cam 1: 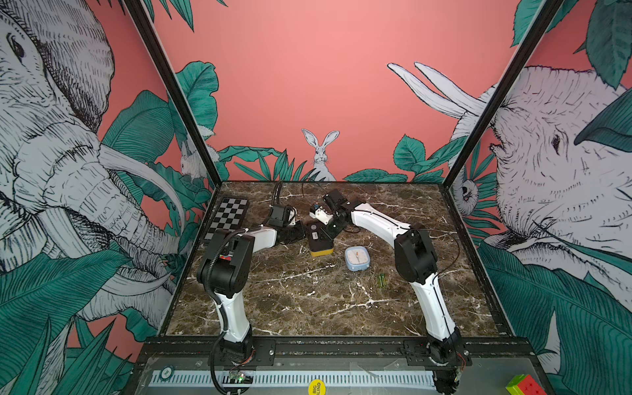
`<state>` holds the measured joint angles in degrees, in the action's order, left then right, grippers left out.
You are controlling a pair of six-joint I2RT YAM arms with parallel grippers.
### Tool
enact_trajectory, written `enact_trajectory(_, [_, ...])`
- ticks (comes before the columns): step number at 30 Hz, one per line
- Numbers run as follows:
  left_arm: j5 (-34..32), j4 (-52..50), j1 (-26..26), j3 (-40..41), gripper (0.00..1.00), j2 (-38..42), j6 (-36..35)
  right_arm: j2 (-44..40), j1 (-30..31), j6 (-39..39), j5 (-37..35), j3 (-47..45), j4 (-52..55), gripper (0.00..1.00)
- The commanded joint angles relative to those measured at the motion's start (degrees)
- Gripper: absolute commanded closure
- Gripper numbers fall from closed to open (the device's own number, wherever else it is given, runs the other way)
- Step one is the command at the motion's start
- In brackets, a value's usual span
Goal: Insert the battery into the alarm
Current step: Remove the cover from the alarm.
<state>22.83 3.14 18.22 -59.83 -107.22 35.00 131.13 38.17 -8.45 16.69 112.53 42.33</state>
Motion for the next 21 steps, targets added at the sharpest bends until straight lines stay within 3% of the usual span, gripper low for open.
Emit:
enact_trajectory(1, [-2.4,-5.3,0.3,2.1,0.76,0.2,-0.5,1.6,0.8,-1.1,-0.4,1.8,0.6,0.58])
enact_trajectory(12, [-2.7,-5.5,0.3,2.3,0.76,0.2,-0.5,3.6,1.9,-2.2,-5.3,3.3,1.0,0.60])
enact_trajectory(21, [-2.8,-5.5,0.3,2.4,0.76,0.2,-0.5,3.4,2.3,-2.9,-6.4,2.8,0.0,0.68])
